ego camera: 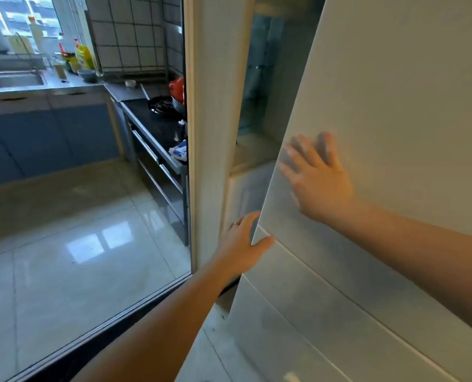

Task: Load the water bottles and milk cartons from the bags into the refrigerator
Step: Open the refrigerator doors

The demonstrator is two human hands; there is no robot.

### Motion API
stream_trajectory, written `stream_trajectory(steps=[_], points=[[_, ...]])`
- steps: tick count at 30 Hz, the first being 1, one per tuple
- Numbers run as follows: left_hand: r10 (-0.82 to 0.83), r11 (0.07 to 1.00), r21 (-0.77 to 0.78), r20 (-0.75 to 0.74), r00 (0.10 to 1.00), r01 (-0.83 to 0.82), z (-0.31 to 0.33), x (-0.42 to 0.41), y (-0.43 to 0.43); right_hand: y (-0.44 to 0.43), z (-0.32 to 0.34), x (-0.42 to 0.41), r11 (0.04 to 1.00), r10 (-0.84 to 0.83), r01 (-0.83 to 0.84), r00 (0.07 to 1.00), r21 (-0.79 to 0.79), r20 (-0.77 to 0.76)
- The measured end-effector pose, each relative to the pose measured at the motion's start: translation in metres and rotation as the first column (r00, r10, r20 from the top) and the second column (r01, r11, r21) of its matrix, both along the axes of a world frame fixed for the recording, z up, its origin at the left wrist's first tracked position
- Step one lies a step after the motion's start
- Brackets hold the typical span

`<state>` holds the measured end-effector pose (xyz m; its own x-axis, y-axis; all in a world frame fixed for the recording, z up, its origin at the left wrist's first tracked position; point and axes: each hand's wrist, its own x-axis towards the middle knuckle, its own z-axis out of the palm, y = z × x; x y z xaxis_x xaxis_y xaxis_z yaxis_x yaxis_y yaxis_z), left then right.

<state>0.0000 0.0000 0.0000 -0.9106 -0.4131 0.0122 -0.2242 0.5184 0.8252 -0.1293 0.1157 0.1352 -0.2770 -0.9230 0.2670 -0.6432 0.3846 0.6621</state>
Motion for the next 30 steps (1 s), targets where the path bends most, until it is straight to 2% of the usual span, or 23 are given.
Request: stream_trajectory(steps=[2,4,6,8,13,23,30], points=[[-0.041,0.997,0.065,-0.021,0.999,0.042,0.003,-0.021,-0.009,-0.015,0.010,-0.010,0.997,0.006,-0.001,0.997,0.074,-0.071],[-0.063,0.990,0.123,-0.023,0.998,0.065,0.007,-0.044,-0.018,-0.030,0.020,-0.010,0.987,-0.058,0.073,0.993,0.144,-0.105],[-0.076,0.991,0.104,-0.030,0.997,0.078,0.009,-0.066,-0.026,-0.042,0.025,-0.007,0.969,-0.134,0.157,0.983,0.193,-0.129],[-0.102,0.992,0.070,-0.062,0.993,0.107,0.007,-0.080,-0.033,-0.052,0.026,-0.003,0.950,-0.192,0.226,0.967,0.216,-0.167],[-0.160,0.970,0.177,-0.055,0.986,0.167,-0.008,-0.096,-0.041,-0.066,0.026,-0.002,0.922,-0.238,0.289,0.948,0.257,-0.210],[-0.214,0.946,0.249,0.001,0.977,0.207,-0.004,-0.099,-0.047,-0.062,0.031,0.001,0.932,-0.185,0.237,0.962,0.275,-0.203],[-0.077,0.951,0.293,-0.070,0.995,0.095,-0.018,-0.045,-0.037,-0.051,0.024,0.038,0.980,-0.003,0.036,0.986,0.196,-0.165]])
